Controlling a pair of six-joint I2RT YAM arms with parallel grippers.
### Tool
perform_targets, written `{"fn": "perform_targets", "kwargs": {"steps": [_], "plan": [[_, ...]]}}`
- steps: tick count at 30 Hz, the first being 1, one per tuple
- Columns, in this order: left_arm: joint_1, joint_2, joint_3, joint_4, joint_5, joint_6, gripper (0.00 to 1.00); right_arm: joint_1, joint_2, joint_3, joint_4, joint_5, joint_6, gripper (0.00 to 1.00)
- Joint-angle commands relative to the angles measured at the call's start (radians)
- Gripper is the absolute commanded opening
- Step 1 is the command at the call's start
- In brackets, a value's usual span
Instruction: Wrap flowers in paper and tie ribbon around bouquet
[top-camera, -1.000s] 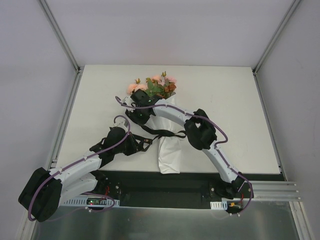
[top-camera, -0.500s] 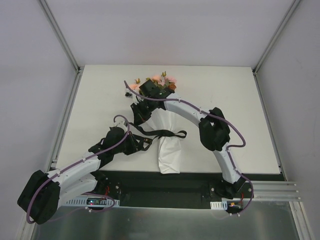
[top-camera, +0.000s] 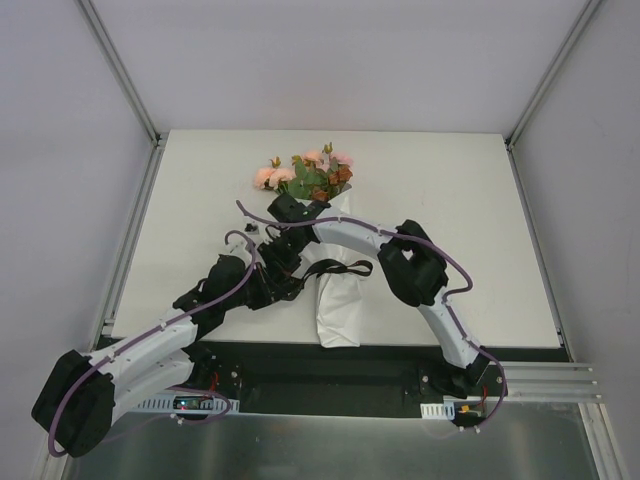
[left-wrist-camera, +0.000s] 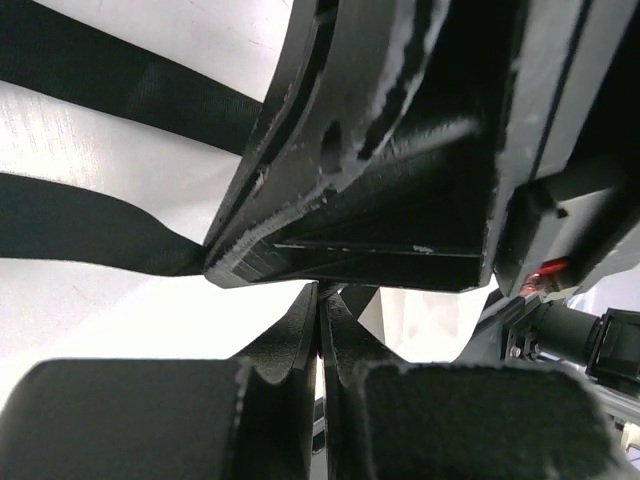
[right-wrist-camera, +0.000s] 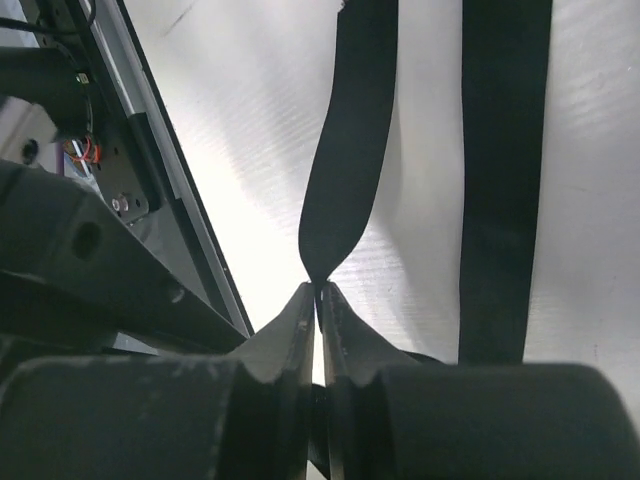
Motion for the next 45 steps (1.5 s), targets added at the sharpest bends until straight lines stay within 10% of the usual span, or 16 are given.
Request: {"fn": "perform_targets", "kwargs": {"steps": [1,9,20,27,45], "plan": [[-0.009,0.006,0.011,0.033,0.006,0.025,0.0,-0.006,-0.035,-0.027,-0.025,-0.029,-0.035,0.18],[-0.009,0.031,0.043,0.026,0.014,0.032,0.0,-0.053,-0.283,-0.154,0.162,-0.018,0.079,0.46],[0.059,0.184,0.213,-0.077,0.21,0.097,0.0,-0.124,-0.761,-0.592,0.375,0.279,0.028,0.5],[0.158,0.379,0.473,-0.281,0.406,0.234,0.0,0.139,-1.052,-1.031,0.645,0.556,-0.139,0.54],[0.203,0.808,0.965,-0.783,0.549,0.641,0.0,0.3,-0.473,-0.661,0.778,0.688,-0.372,0.53]]}}
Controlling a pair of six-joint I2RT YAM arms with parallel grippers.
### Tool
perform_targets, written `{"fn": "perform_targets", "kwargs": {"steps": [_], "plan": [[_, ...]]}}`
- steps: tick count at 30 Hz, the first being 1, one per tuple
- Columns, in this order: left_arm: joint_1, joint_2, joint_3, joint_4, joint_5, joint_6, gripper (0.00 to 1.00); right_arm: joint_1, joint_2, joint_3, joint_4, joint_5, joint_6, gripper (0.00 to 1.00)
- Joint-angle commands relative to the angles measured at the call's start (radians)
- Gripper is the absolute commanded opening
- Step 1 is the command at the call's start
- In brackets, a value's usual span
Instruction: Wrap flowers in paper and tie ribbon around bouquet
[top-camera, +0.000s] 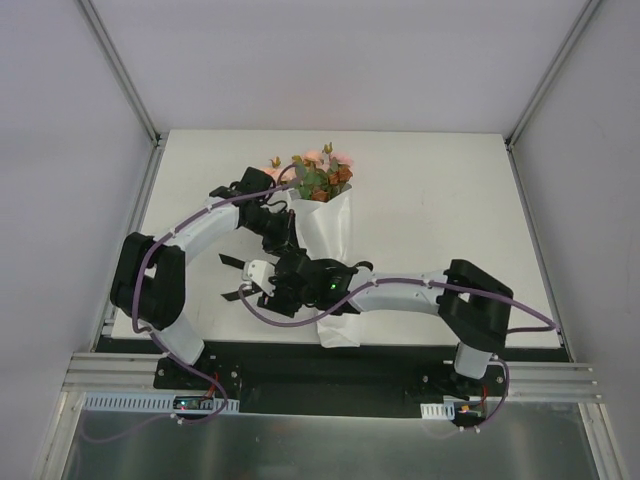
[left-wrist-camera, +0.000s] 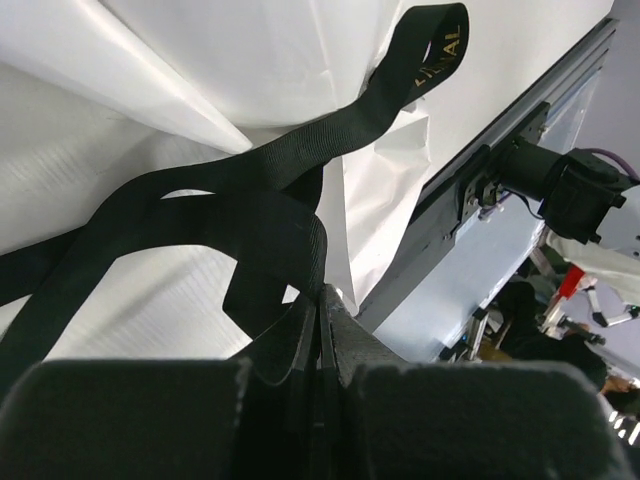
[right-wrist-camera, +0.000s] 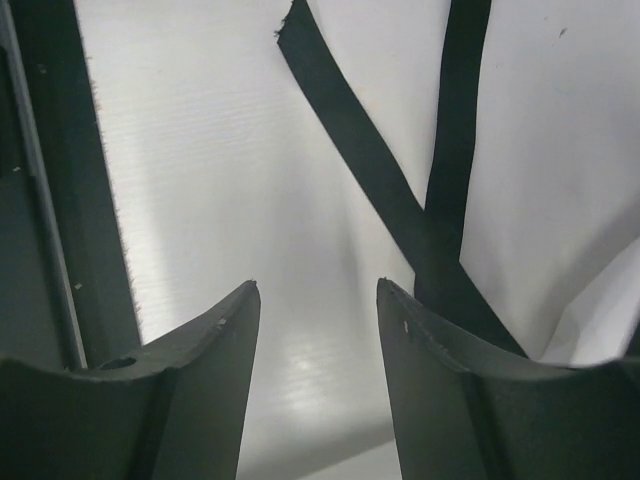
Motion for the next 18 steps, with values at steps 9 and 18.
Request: {"fn": "perform_targets", "kwargs": {"steps": [9,18], "plan": [[0.025,0.066,0.163,-0.243,-0.042,0.168,0.0,-0.023,0.237,0.138,0.26,0.059,-0.071,0.53],[0.028,0.079,0.226,-0.343,-0.233,0.203,0.0,-0.032,0.343,0.201,0.332,0.059,-0.09,0.53]]}}
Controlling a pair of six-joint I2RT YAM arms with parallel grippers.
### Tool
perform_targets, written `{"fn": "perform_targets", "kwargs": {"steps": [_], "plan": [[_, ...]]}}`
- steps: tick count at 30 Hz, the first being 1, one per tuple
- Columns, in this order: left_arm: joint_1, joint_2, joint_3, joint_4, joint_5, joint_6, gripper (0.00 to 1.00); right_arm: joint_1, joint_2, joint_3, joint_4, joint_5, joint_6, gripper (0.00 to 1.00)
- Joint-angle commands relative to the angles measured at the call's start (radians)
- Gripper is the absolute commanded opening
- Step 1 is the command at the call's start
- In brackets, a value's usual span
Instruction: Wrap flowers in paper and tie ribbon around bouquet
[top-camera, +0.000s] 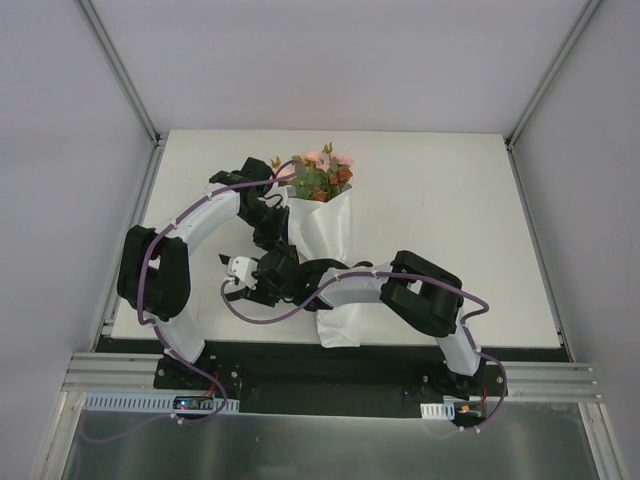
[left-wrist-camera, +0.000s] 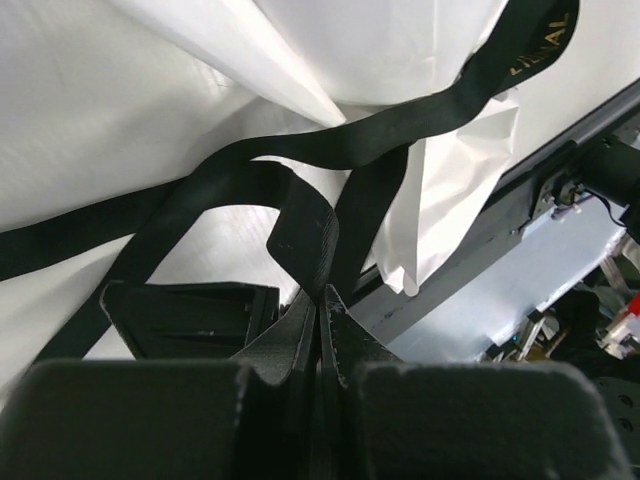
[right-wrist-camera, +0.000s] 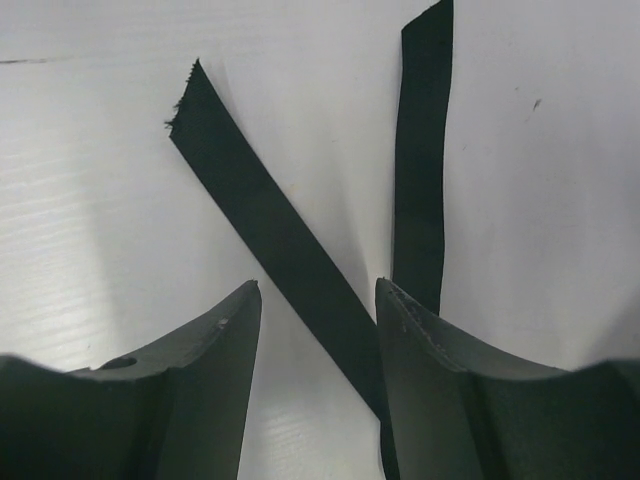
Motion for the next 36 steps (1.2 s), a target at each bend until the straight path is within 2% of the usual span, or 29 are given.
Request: {"fn": "perform_targets", "kwargs": {"steps": [1,6,12,15,16,19,25,27,32,35,36], "plan": [[0.009,0.012,0.062,-0.086,-0.107,0.054,0.0,-0.006,0.04,0.061,0.096,-0.003,-0.022,0.53],[0.009,0.041,0.087,-0.132,-0.167,0.078,0.0,-0.019,0.087,0.1,0.085,-0.087,-0.006,0.56],[0.009,0.045,0.083,-0.129,-0.163,0.098,0.0,-0.032,0.104,0.123,0.004,-0.182,0.043,0.45],[0.009,0.038,0.087,-0.129,-0.155,0.108,0.0,-0.035,0.12,0.147,-0.045,-0.224,0.054,0.3],[0.009,0.038,0.085,-0.131,-0.15,0.108,0.0,-0.033,0.118,0.152,-0.055,-0.23,0.054,0.17],[0.009,0.042,0.077,-0.121,-0.146,0.109,0.0,-0.033,0.094,0.141,-0.061,-0.238,0.059,0.0],[0.009,0.025,0.057,-0.105,-0.124,0.112,0.0,-0.027,-0.058,0.063,-0.052,-0.276,0.085,0.0],[0.021,-0.003,0.057,-0.092,-0.054,0.117,0.0,-0.023,-0.136,0.014,-0.05,-0.282,0.096,0.0],[0.021,-0.046,0.07,-0.086,0.006,0.106,0.0,-0.023,-0.285,-0.092,-0.012,-0.284,0.152,0.0],[0.022,-0.052,0.057,-0.08,0.011,0.105,0.0,-0.026,-0.304,-0.112,-0.028,-0.261,0.137,0.0],[0.021,-0.049,0.057,-0.08,0.012,0.106,0.0,-0.03,-0.287,-0.104,-0.042,-0.259,0.125,0.05]]}}
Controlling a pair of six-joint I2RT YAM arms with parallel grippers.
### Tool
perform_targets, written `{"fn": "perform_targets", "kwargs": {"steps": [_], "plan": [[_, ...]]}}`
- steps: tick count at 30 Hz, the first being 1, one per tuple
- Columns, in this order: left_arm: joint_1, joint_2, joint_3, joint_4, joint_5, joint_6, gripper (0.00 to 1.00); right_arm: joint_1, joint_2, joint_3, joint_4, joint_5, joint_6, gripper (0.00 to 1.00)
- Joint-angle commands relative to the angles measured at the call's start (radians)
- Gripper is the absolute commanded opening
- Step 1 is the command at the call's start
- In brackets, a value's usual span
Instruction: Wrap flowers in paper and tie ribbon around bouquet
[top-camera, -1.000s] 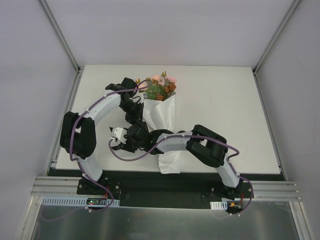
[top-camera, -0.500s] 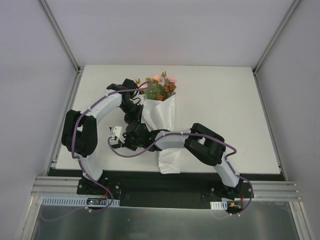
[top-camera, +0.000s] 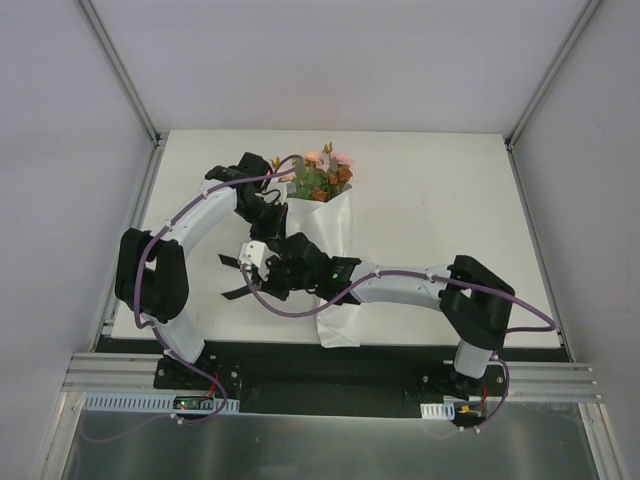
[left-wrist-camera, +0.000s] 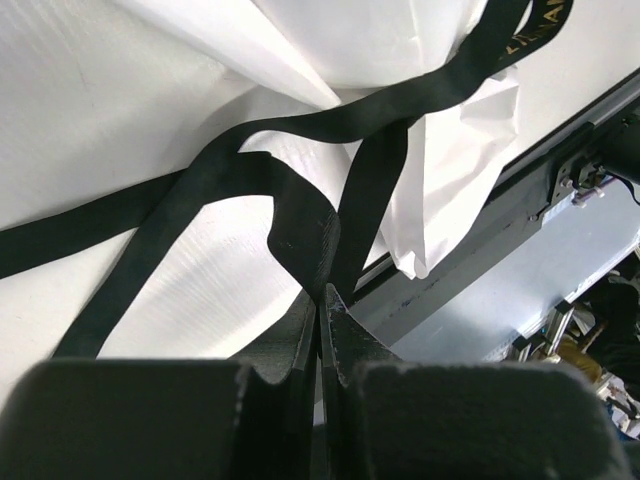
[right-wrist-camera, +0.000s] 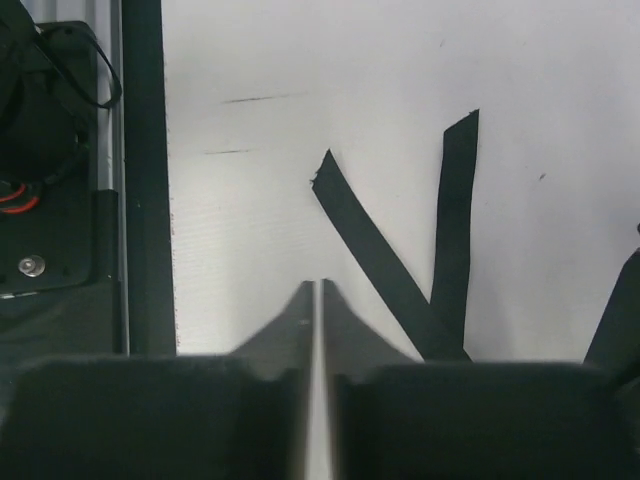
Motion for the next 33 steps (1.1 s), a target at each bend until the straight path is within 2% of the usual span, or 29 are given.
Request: {"fn": "perform_targets", "kwargs": {"steps": [1,2,4,7,11,22,25,27,28,33], "plan": [[0.008,-0.039,-0.003,-0.004,0.049,0.027,0.0,-0.006,-0.008,0.034,-0.012,-0.004,-0.011,0.23],[0.009,-0.036,-0.004,-0.002,0.036,0.027,0.0,-0.009,0.014,0.064,-0.094,0.0,-0.032,0.28],[0.008,-0.033,-0.004,-0.007,0.023,0.028,0.0,-0.009,0.086,0.117,-0.142,0.005,-0.097,0.37],[0.008,-0.02,0.006,-0.028,0.032,0.047,0.0,-0.012,0.178,0.176,-0.161,-0.001,-0.14,0.43],[0.008,0.005,0.025,-0.059,0.039,0.061,0.0,-0.024,0.245,0.213,-0.136,-0.002,-0.184,0.48],[0.009,0.005,0.034,-0.074,-0.099,0.033,0.0,-0.043,0.318,0.261,-0.087,-0.027,-0.184,0.56],[0.016,0.004,0.035,-0.073,-0.118,0.035,0.0,-0.055,0.36,0.314,-0.115,-0.061,-0.168,0.61],[0.022,0.005,0.045,-0.071,-0.08,0.039,0.0,-0.067,0.396,0.367,-0.194,-0.096,-0.139,0.61],[0.022,0.007,0.048,-0.067,-0.069,0.039,0.0,-0.079,0.419,0.382,-0.213,-0.116,-0.128,0.69],[0.022,0.025,0.049,-0.057,-0.05,0.036,0.0,-0.086,0.422,0.376,-0.23,-0.17,-0.102,0.63]]}}
